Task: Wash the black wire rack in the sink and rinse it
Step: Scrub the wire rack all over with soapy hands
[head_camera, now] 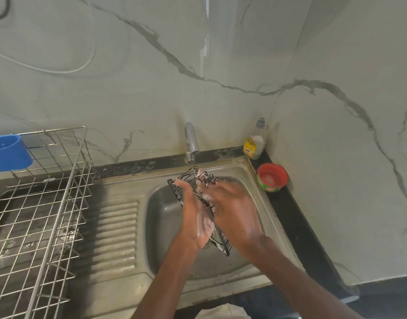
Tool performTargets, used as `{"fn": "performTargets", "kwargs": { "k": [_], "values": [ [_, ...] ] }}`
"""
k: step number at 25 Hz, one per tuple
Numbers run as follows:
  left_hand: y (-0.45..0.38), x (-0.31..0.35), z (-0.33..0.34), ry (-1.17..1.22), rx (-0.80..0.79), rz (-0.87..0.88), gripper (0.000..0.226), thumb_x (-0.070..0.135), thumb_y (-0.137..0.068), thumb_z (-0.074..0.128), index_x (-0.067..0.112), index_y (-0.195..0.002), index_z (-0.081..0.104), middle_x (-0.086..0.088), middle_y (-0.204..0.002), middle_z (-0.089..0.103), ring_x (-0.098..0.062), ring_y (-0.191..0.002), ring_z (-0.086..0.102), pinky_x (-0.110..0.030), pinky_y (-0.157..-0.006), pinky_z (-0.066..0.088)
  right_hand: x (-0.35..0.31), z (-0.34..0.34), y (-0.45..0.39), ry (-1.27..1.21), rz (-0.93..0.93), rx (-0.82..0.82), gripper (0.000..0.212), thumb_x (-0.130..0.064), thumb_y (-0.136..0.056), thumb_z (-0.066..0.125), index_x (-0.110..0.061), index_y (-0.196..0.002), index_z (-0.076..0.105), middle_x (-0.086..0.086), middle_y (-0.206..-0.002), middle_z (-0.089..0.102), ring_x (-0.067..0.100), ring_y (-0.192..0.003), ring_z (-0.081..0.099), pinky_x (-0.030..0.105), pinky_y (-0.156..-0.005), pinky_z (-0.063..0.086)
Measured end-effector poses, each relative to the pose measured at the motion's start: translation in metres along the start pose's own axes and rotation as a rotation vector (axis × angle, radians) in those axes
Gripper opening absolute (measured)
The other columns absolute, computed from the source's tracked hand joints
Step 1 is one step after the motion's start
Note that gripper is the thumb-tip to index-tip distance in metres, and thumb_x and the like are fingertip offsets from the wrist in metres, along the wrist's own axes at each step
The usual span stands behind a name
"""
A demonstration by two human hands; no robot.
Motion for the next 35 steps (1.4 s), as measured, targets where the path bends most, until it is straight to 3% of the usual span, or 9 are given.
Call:
{"fn": "performTargets", "kwargs": {
  "k": [4, 7, 13, 18, 20, 23, 26, 32, 35],
  "values": [
    [-0.003, 0.003, -0.003, 0.129, -0.030, -0.011, 0.107, 0.099, -0.083, 0.019, 0.013, -0.098, 0.080, -0.010, -0.095, 0.073, -0.024, -0.090, 0.073, -0.037, -0.081, 0.061, 0.006, -0.003, 0.003, -0.161, 0.152, 0.133, 0.030, 0.007, -0.081, 0.067, -0.015, -0.095, 0.083, -0.003, -0.093, 0.077, 0.014, -0.089, 0.070, 0.030, -0.075, 0.060],
    [-0.005, 0.007, -0.008, 0.201, -0.014, 0.006, 0.108, 0.099, -0.083, 0.029, 0.007, -0.096, 0.083, -0.017, -0.105, 0.072, -0.031, -0.103, 0.066, -0.044, -0.104, 0.048, 0.000, -0.003, 0.021, -0.256, 0.091, 0.162, 0.038, 0.018, -0.080, 0.067, -0.012, -0.097, 0.083, -0.003, -0.101, 0.076, 0.012, -0.096, 0.070, 0.028, -0.085, 0.059],
    [-0.010, 0.001, -0.015, 0.291, 0.072, -0.021, 0.098, 0.095, -0.086, 0.038, 0.005, -0.112, 0.064, -0.012, -0.097, 0.066, -0.026, -0.094, 0.066, -0.037, -0.097, 0.051, -0.010, 0.001, 0.018, -0.257, 0.094, 0.187, 0.027, 0.009, -0.087, 0.064, -0.011, -0.094, 0.081, -0.002, -0.098, 0.074, 0.013, -0.092, 0.071, 0.030, -0.075, 0.059],
    [-0.014, 0.008, -0.026, 0.222, 0.138, 0.009, 0.112, 0.100, -0.078, 0.042, 0.005, -0.137, 0.054, -0.027, -0.134, 0.059, -0.036, -0.117, 0.063, -0.044, -0.096, 0.055, -0.001, -0.002, 0.035, -0.171, 0.040, 0.124, 0.023, 0.008, -0.088, 0.066, -0.010, -0.092, 0.080, -0.002, -0.096, 0.073, 0.013, -0.088, 0.069, 0.027, -0.074, 0.058],
    [-0.012, 0.008, -0.025, 0.220, 0.154, 0.012, 0.106, 0.098, -0.082, 0.038, 0.002, -0.118, 0.064, -0.025, -0.115, 0.068, -0.031, -0.095, 0.072, -0.034, -0.075, 0.060, -0.002, -0.003, 0.042, -0.189, 0.079, 0.137, 0.027, 0.014, -0.084, 0.071, -0.008, -0.095, 0.080, -0.001, -0.099, 0.073, 0.012, -0.090, 0.070, 0.023, -0.078, 0.058],
    [-0.008, 0.000, -0.011, 0.180, 0.074, 0.001, 0.094, 0.095, -0.088, 0.030, 0.010, -0.088, 0.072, -0.005, -0.084, 0.065, -0.017, -0.079, 0.069, -0.028, -0.078, 0.056, -0.026, -0.004, 0.008, -0.178, 0.044, 0.160, 0.020, 0.002, -0.091, 0.062, -0.006, -0.096, 0.080, 0.003, -0.098, 0.073, 0.012, -0.090, 0.067, 0.008, -0.082, 0.048],
    [-0.007, 0.000, -0.007, 0.188, 0.029, 0.041, 0.089, 0.090, -0.092, 0.025, 0.016, -0.075, 0.072, 0.001, -0.073, 0.067, -0.013, -0.071, 0.071, -0.025, -0.069, 0.058, -0.040, -0.006, 0.007, -0.135, -0.082, 0.202, 0.033, -0.018, -0.102, 0.052, -0.006, -0.091, 0.081, 0.005, -0.096, 0.075, 0.016, -0.089, 0.068, 0.017, -0.081, 0.053],
    [-0.008, 0.015, -0.025, 0.221, 0.179, 0.089, 0.103, 0.092, -0.090, 0.032, 0.007, -0.140, 0.062, -0.009, -0.111, 0.072, -0.031, -0.115, 0.066, -0.038, -0.071, 0.058, 0.010, 0.000, 0.052, -0.184, 0.041, 0.143, 0.028, 0.015, -0.083, 0.073, -0.009, -0.095, 0.081, 0.001, -0.097, 0.074, 0.016, -0.092, 0.070, 0.035, -0.075, 0.060],
    [-0.002, 0.010, -0.019, 0.228, 0.185, 0.034, 0.104, 0.093, -0.086, 0.039, 0.006, -0.140, 0.057, -0.016, -0.107, 0.072, -0.032, -0.109, 0.067, -0.044, -0.091, 0.056, -0.009, 0.001, 0.032, -0.191, -0.072, 0.090, 0.030, 0.015, -0.085, 0.064, -0.008, -0.094, 0.081, 0.002, -0.097, 0.074, 0.017, -0.090, 0.070, 0.031, -0.074, 0.059]
  ]
}}
Point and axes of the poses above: each hand's wrist, its own y-axis away from the middle knuckle, its own z-axis out of the palm, x = y × z, the point moved 8 cm from there along -y, towards the middle knuckle
